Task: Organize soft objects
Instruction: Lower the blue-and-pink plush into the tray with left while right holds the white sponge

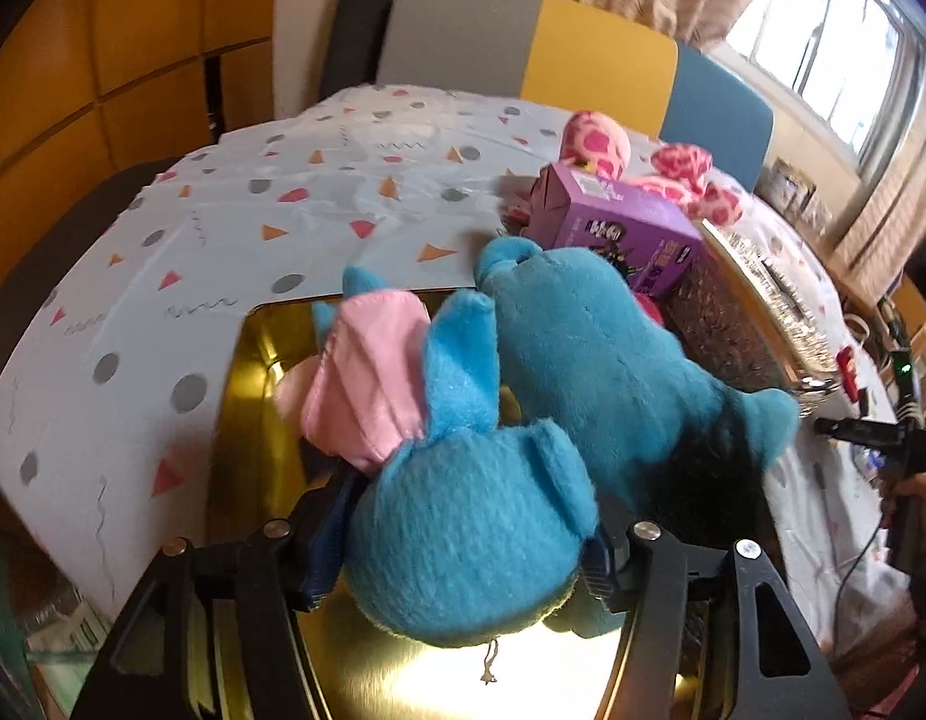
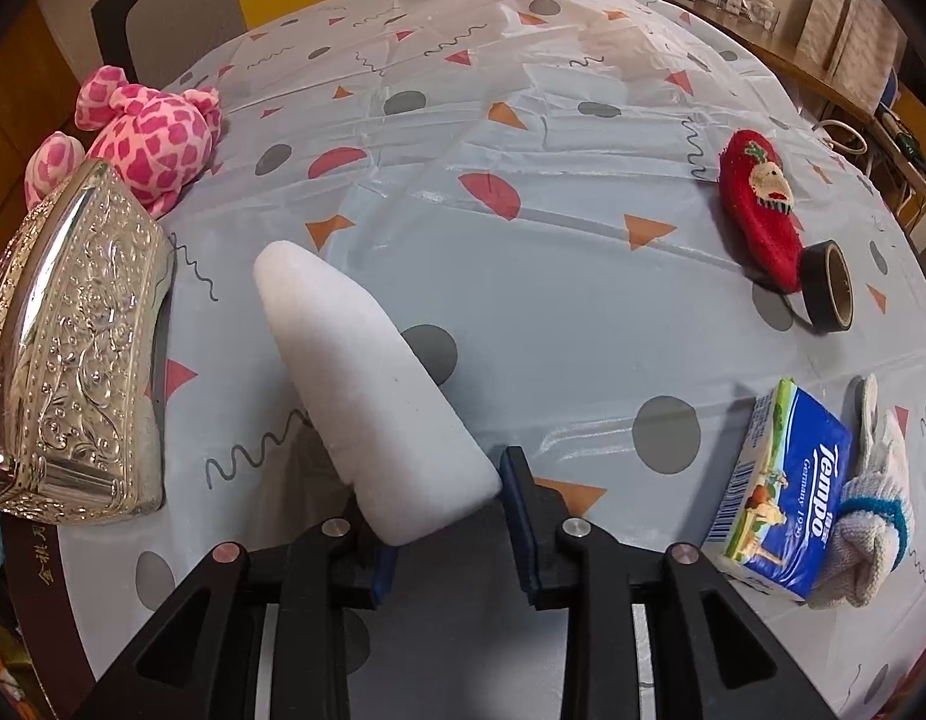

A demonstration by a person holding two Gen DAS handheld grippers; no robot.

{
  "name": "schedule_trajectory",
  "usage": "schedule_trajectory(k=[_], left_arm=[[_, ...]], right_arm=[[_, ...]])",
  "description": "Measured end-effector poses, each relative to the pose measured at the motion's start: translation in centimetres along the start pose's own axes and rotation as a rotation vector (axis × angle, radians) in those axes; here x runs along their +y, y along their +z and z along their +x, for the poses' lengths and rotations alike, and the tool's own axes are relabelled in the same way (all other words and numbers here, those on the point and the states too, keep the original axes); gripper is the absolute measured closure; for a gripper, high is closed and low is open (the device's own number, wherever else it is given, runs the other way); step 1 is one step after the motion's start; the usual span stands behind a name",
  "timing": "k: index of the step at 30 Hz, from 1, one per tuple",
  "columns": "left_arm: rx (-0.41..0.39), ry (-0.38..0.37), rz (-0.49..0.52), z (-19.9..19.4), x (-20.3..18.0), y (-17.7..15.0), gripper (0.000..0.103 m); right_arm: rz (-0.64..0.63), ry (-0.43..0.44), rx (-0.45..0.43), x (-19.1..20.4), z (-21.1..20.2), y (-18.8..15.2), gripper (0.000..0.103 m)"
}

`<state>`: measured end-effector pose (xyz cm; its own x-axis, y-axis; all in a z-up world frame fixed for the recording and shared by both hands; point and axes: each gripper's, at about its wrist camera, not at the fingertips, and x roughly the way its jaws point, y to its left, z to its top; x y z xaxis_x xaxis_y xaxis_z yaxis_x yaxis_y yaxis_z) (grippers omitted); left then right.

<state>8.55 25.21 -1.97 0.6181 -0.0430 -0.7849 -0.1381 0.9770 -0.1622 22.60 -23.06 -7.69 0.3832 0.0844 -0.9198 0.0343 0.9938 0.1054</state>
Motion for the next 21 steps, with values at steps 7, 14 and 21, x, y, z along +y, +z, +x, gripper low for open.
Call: schedule_trajectory(k=[7,14,21], left_arm=[[-0.008,0.060,-0.008,1.5,0.2,0.8,0.014],[-0.071,0.096,-0.075,-0.7,0.5,0.0,0.010],[-0.123,0.084,-0.138,-3.3,0.0,-0.8,0.009]], right_arm=[[-0.035,-0.021,-0.004,0.6,0.0,0.1,0.063],[0.036,0.057,-0.043,-0.8,-0.9,0.7,0.042],[0.155,0.098,-0.116,-2.9,-2.2,1.4,0.041]])
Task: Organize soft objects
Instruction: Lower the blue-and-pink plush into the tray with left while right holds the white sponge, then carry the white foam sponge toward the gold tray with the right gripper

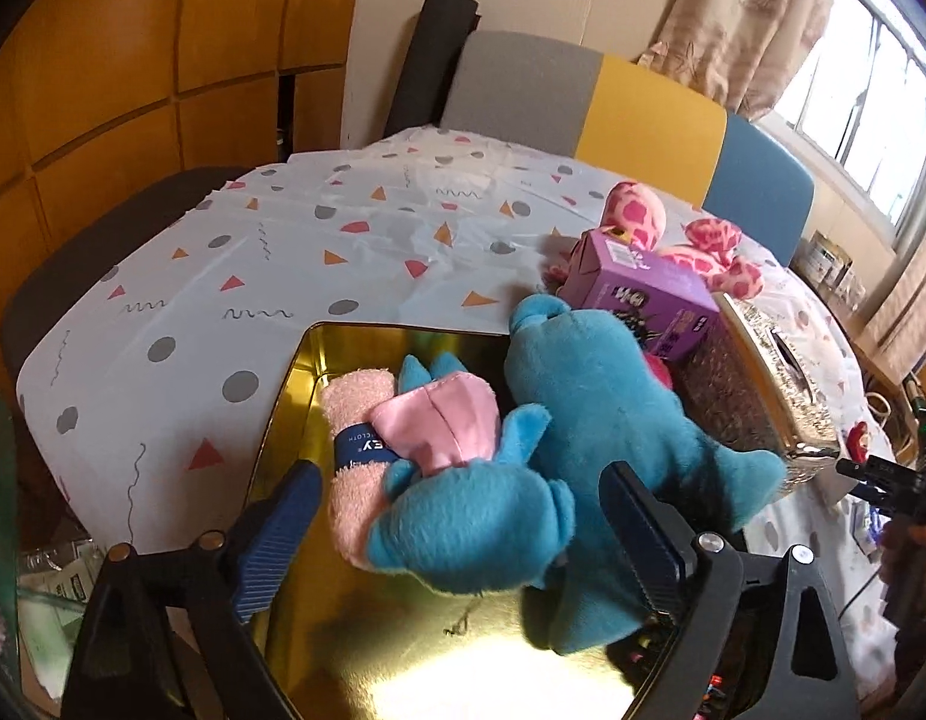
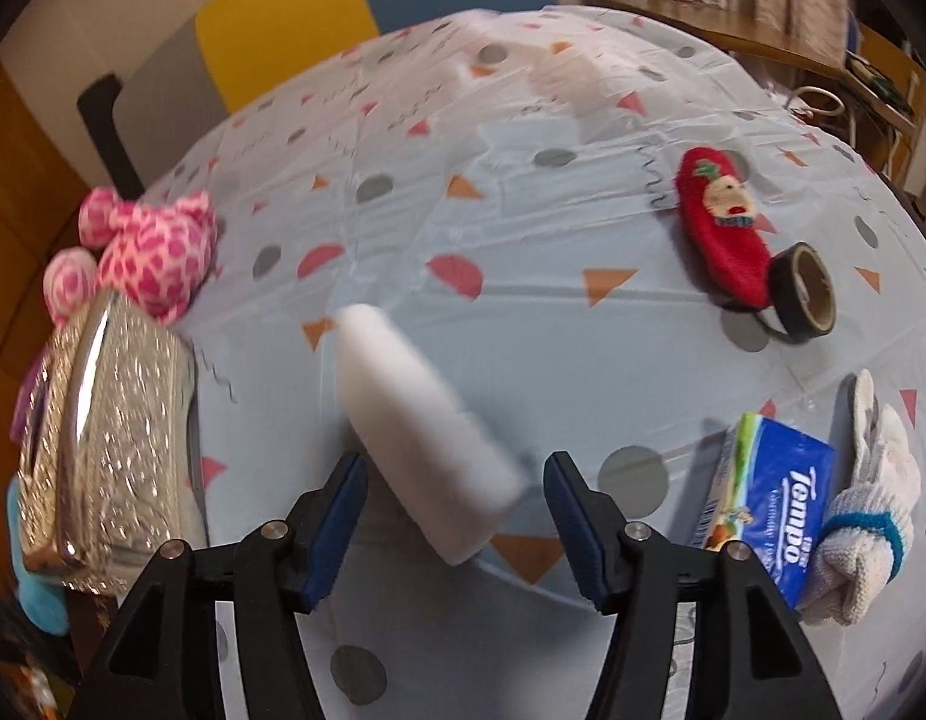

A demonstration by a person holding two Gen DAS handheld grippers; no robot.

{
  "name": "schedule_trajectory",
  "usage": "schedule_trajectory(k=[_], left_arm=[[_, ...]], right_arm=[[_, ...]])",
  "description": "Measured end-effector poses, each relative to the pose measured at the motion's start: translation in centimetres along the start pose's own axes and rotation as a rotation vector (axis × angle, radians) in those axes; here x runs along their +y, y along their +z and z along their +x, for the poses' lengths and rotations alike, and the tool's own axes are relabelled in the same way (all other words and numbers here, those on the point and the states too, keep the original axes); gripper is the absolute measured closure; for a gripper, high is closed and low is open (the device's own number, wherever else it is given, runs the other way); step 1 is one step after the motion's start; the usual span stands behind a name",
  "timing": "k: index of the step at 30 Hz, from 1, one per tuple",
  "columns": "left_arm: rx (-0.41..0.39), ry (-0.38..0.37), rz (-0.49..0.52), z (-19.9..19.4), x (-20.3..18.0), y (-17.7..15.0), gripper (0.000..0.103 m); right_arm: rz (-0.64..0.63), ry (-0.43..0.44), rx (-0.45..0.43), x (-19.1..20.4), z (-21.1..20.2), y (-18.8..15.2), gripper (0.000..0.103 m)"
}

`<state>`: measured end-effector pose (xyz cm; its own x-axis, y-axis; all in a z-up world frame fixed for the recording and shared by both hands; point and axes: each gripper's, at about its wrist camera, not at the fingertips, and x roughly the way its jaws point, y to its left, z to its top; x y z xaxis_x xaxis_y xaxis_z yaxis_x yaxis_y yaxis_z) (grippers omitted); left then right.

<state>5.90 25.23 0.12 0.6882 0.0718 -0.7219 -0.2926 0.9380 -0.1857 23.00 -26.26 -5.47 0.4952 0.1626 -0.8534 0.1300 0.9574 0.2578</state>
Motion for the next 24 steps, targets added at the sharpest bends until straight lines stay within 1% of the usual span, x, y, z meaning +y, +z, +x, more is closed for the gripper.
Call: schedule_trajectory(k=[2,6,7,9,10,11,14,15,16,19,21,24], left_arm=[[-0.006,0.001,-0.005,-0.6,-0.2,-0.2,0.009],[-0.012,-0.004,-0.004,-1.7,-0.8,-0.7,0.009],[-0.012,-0.010,0.000,-2.0,-1.0,-0.9,0.009],[-0.005,-0.029,0.002,-2.3,-1.4,-1.2,0.009],[-0.004,-0.036,0.003,-2.5,-1.7,-1.2,0.009],[0.000,-0.046,0.007,-2.6,-1.9,-1.3,0.009],[0.002,-0.066,0.024,-3.1,-2.6,-1.6,0.009],[0.004,-0.072,0.030,-3.3,-2.9,-1.7,0.009],[0.005,-0.076,0.035,-3.4,-3.1,-1.7,0.009],[-0.003,-0.068,0.049,-3.6,-3.7,-1.9,0.009],[-0.007,-0.055,0.061,-3.6,-4.1,-2.1,0.009],[-0.024,-0.024,0.104,-3.8,-5.1,-2.5,0.009]], right_arm=[[-0.006,-0.015,-0.017,0.2,-0.3,0.1,0.041],[-0.065,-0.101,-0.101,0.9,-1.6,0.1,0.041],[-0.079,-0.096,-0.102,1.0,-1.5,0.2,0.041],[-0.121,-0.075,-0.082,1.7,-0.8,0.3,0.039],[-0.162,-0.082,-0.062,2.3,-0.2,0.3,0.038],[-0.199,-0.097,-0.045,2.8,0.4,0.2,0.035],[-0.284,-0.138,0.020,3.7,2.7,0.1,0.035],[-0.300,-0.168,0.039,3.7,3.6,0.0,0.035],[-0.302,-0.182,0.045,3.6,3.9,0.0,0.035],[-0.279,-0.162,0.055,3.0,4.1,0.2,0.035],[-0.261,-0.142,0.058,2.8,4.0,0.2,0.041],[-0.276,-0.145,0.060,3.1,3.9,-0.2,0.042]])
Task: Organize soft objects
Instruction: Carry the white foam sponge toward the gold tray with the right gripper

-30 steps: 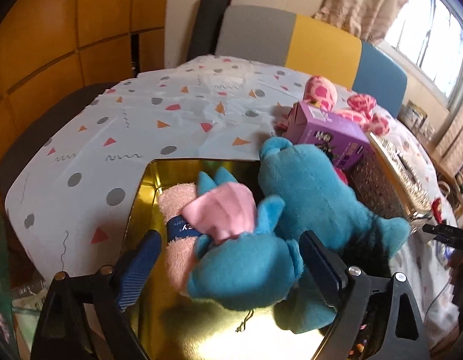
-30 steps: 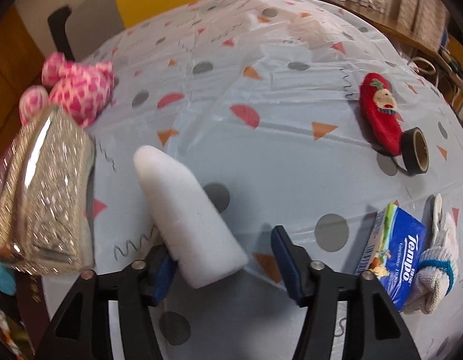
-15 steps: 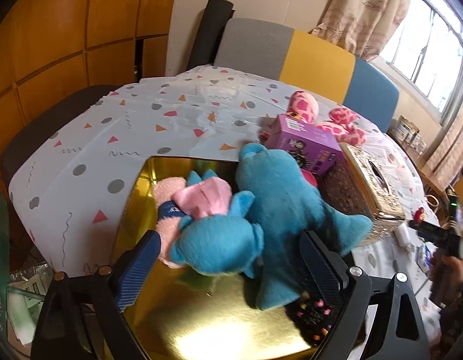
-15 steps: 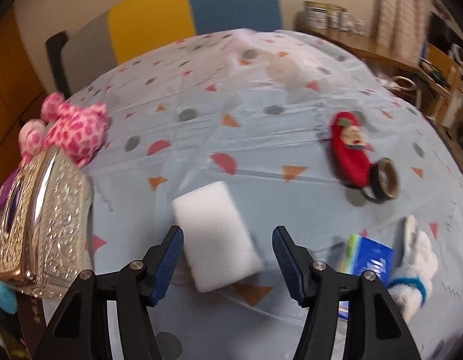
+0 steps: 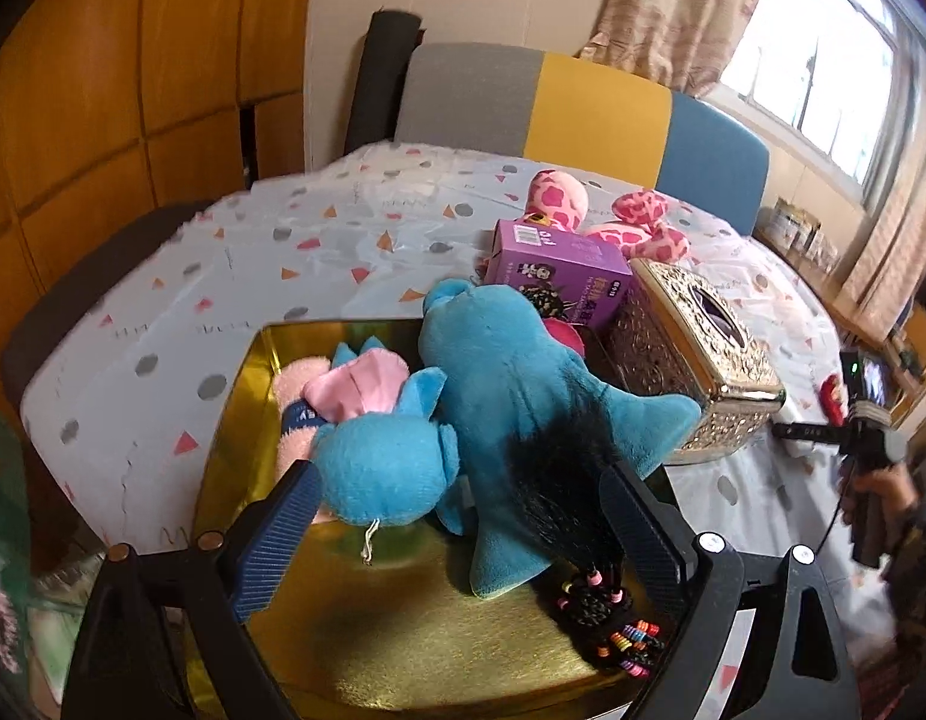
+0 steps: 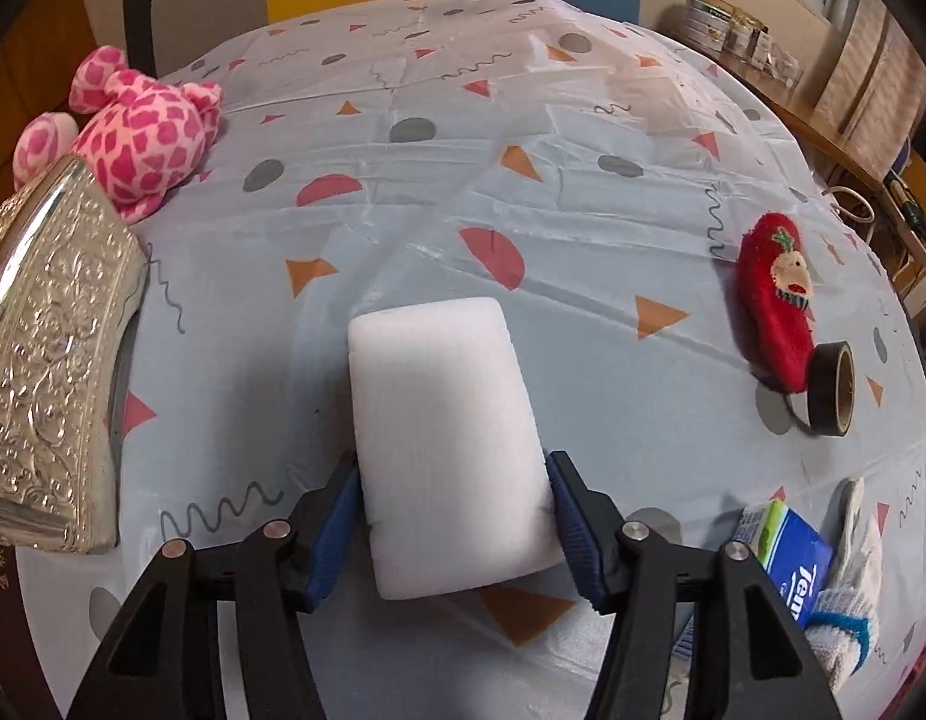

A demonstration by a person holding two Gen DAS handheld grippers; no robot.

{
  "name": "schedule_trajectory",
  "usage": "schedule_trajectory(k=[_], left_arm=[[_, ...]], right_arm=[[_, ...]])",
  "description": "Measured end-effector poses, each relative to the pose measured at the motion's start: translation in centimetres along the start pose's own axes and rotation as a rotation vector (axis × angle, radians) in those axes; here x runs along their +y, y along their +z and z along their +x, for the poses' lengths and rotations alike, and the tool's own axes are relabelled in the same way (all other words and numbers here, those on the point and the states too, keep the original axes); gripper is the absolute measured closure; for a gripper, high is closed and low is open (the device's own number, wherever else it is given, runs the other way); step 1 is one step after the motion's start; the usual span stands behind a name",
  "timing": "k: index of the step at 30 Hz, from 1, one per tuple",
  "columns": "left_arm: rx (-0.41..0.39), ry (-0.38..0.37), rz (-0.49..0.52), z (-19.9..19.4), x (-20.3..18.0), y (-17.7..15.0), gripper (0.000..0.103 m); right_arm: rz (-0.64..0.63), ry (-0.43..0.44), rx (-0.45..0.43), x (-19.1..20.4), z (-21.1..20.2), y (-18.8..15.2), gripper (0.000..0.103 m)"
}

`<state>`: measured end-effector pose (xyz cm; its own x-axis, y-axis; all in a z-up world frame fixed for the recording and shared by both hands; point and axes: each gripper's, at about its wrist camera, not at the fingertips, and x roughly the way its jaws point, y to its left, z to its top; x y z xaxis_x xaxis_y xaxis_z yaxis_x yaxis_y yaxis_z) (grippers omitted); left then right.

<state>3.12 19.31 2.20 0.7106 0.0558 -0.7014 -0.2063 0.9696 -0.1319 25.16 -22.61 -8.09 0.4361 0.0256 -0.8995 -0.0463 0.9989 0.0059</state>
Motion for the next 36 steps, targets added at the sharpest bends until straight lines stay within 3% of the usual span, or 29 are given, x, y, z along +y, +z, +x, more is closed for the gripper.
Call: schedule_trajectory(k=[3,5,11,19,23,31,36], left_arm=[[-0.023,0.037,0.056,-0.5,-1.1,-0.3,0.007],[-0.022,0.049,0.072,-0.6,-1.5,-0.5,0.001],[-0.002,0.105,0.085,-0.4,-2.1,-1.2,0.001],[0.003,0.182,0.075,-0.3,-1.7,-2.0,0.000],[-0.004,0.184,0.053,-0.5,-0.9,-2.2,0.000],[-0.036,0.200,0.010,-1.1,1.3,-2.6,0.000],[-0.040,0.210,-0.013,-1.3,2.5,-2.8,0.000]], right_arm=[[-0.009,0.004,0.002,0.5,-0.1,-0.1,0.039],[0.003,0.011,0.002,0.5,0.0,0.0,0.039],[-0.012,0.011,-0.008,0.8,-0.1,-0.2,0.043],[-0.004,0.023,-0.011,1.1,-0.4,-0.9,0.041],[-0.004,0.004,-0.012,1.3,-0.5,-1.2,0.042],[0.004,-0.003,0.067,2.9,-1.9,-2.5,0.046],[0.014,0.078,0.034,4.7,-4.6,-4.0,0.047]])
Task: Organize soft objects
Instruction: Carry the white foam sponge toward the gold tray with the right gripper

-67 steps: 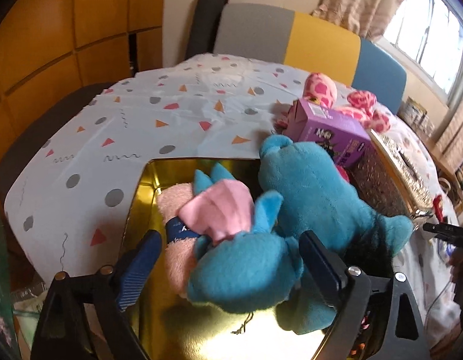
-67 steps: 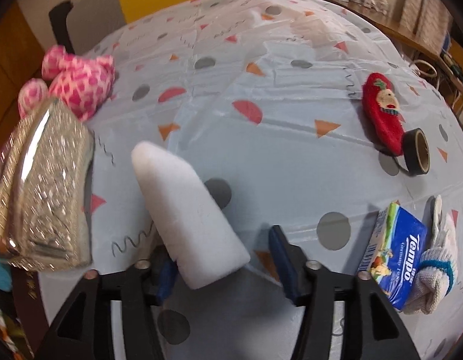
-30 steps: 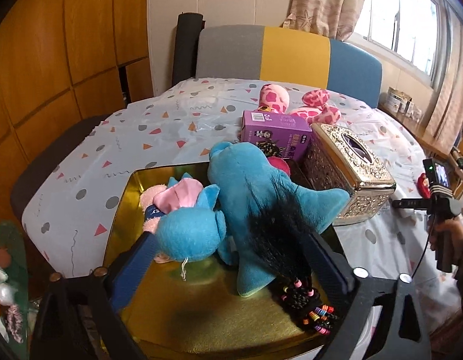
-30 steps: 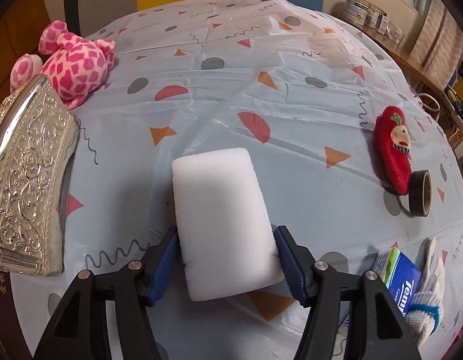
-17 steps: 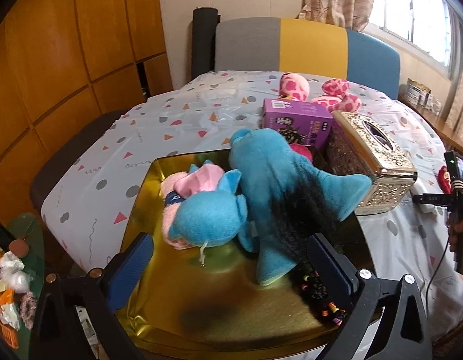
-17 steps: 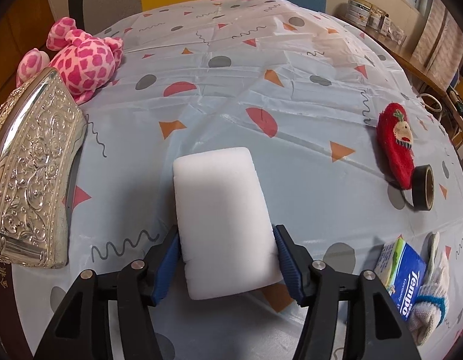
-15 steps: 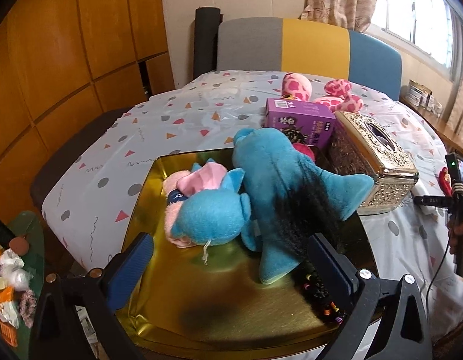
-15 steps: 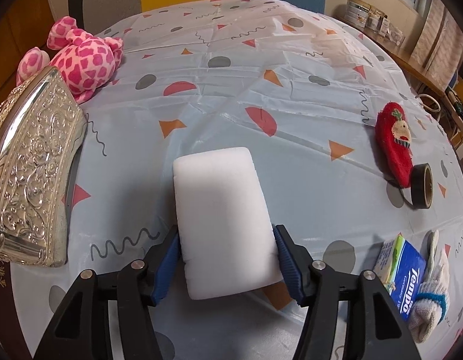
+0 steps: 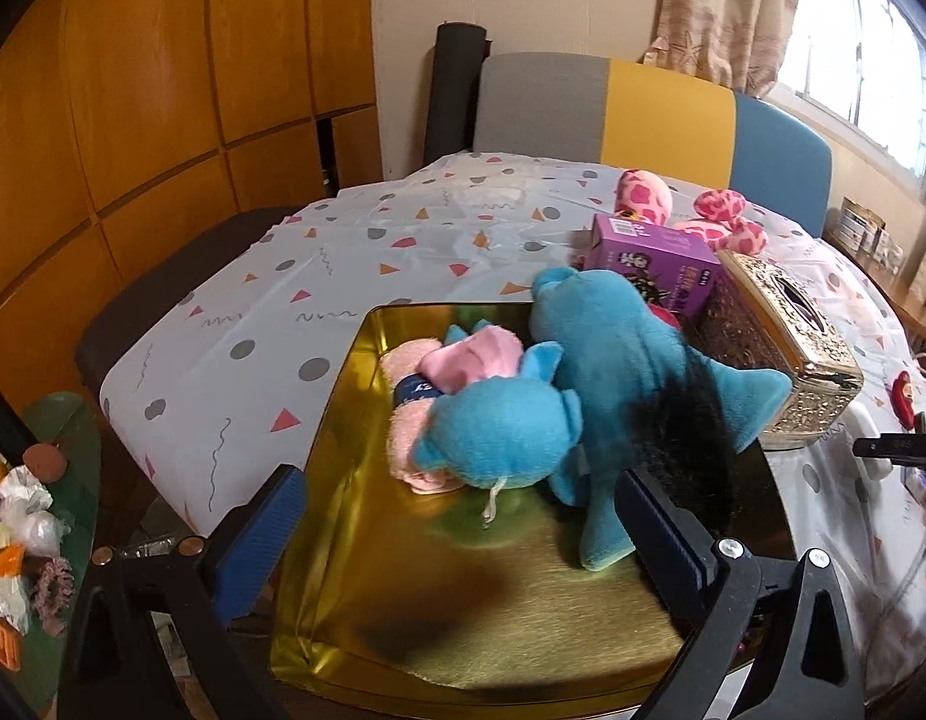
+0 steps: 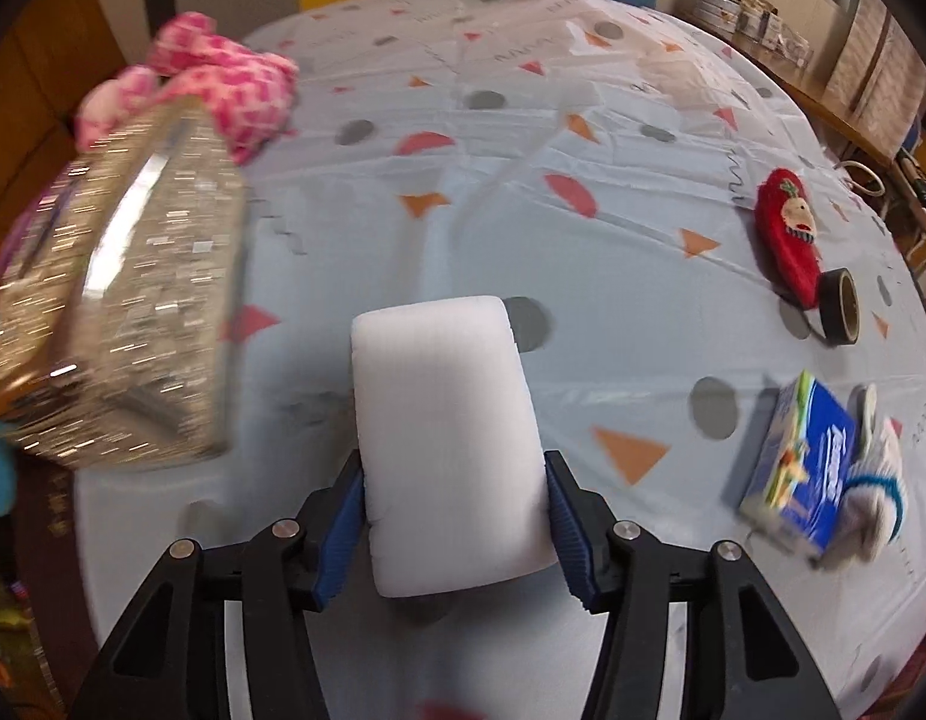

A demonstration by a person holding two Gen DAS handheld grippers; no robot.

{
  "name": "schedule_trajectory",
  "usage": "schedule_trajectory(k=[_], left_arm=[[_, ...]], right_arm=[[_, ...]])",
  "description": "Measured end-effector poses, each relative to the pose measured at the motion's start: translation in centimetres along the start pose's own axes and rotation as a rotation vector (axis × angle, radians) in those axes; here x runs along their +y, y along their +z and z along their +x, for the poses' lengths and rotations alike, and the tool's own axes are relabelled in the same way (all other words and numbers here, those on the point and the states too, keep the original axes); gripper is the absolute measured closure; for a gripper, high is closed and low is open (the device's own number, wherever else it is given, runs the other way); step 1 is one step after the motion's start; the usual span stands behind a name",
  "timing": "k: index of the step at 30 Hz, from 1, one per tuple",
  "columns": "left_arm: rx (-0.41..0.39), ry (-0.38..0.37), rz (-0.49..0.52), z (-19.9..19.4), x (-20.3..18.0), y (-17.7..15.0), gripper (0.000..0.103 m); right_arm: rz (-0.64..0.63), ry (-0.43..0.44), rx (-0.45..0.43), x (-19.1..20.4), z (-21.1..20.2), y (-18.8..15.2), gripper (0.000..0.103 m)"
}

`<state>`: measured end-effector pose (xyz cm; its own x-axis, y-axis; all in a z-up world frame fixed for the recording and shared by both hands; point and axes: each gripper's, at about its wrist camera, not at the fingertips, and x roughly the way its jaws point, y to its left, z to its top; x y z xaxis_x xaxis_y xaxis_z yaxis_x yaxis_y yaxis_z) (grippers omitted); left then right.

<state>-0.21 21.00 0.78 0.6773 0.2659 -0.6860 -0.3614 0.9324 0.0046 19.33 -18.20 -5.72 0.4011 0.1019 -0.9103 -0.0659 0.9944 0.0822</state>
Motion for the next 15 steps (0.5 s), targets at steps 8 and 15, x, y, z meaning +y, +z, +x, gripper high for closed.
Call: schedule_trajectory(k=[8,15], left_arm=[[0.016,0.014,-0.072,0.4,2.7,0.0,0.000],[0.003,0.082,-0.156,0.1,6.5,0.5,0.000]], right_arm=[[-0.069,0.094,-0.095,4.8,-5.5,-2.0,0.047],[-0.120,0.049,-0.283,7.3,-11.5,-2.9,0.049]])
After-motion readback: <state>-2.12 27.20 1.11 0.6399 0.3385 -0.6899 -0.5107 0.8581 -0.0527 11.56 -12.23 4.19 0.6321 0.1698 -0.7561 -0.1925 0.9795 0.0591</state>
